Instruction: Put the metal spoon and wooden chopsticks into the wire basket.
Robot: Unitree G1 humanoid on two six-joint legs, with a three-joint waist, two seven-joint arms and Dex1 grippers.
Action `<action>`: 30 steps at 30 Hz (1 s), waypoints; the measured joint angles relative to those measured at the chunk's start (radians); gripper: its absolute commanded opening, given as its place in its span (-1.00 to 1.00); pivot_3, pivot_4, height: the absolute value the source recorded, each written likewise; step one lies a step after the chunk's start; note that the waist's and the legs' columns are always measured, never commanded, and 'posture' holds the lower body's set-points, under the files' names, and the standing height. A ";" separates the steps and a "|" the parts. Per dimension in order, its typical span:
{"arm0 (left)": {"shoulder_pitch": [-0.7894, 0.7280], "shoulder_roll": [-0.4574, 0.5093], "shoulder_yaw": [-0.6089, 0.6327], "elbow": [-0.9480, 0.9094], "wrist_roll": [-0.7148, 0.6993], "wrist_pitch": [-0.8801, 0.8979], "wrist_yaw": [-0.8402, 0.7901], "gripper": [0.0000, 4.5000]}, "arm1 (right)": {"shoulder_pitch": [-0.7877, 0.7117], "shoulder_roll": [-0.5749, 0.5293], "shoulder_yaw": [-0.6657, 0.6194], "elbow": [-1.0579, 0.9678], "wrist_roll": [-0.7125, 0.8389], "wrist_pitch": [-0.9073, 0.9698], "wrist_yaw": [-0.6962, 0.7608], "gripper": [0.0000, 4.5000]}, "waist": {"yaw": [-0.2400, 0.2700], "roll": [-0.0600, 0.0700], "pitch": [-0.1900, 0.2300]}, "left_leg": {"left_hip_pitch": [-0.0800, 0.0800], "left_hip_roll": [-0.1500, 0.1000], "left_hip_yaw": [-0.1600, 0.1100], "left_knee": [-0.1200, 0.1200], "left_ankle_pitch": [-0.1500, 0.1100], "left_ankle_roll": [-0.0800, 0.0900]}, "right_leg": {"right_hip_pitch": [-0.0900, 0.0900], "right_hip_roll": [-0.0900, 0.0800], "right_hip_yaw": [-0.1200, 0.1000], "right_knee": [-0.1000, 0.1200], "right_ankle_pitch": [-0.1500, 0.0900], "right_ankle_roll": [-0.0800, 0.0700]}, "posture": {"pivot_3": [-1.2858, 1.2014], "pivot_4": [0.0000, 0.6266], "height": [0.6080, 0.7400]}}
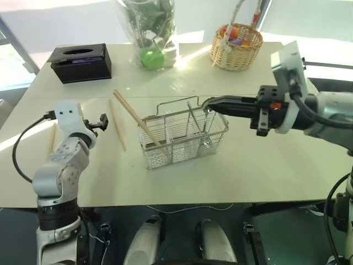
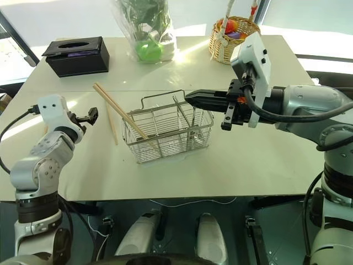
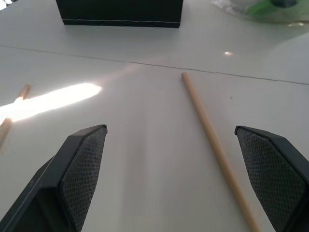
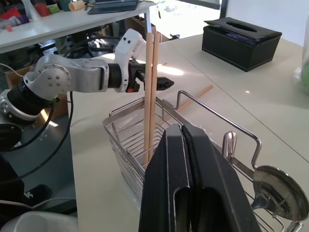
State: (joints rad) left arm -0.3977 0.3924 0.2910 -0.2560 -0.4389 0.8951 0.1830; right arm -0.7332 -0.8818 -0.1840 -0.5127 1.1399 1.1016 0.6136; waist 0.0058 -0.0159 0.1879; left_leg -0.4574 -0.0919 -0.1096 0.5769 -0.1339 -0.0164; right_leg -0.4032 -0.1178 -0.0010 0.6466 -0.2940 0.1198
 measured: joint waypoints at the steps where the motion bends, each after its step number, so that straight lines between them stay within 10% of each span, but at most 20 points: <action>1: -0.024 -0.008 -0.005 0.020 0.012 0.013 0.006 1.00 | 0.000 0.000 0.000 0.000 0.001 0.000 0.001 -0.99 | 0.004 0.000 0.000 | -0.002 0.000 0.000 0.000 0.001 0.001 | -0.002 0.000 0.000 0.001 0.000 0.001 | 0.03 -0.52 1.00; 30: -0.379 -0.118 -0.093 0.609 0.287 -0.008 0.068 1.00 | -0.040 0.015 0.011 0.031 0.024 -0.021 -0.037 -0.99 | -0.002 0.000 0.000 | -0.002 -0.001 0.000 0.004 0.001 0.002 | -0.002 0.001 0.000 0.003 0.007 0.012 | 0.03 -0.52 1.00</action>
State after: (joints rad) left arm -0.7767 0.2740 0.1984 0.3526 -0.1515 0.8871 0.2515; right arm -0.7728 -0.8667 -0.1728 -0.4814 1.1638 1.0809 0.5767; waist 0.0038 -0.0160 0.1876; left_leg -0.4594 -0.0926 -0.1097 0.5807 -0.1325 -0.0147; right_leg -0.4051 -0.1166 -0.0012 0.6492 -0.2871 0.1314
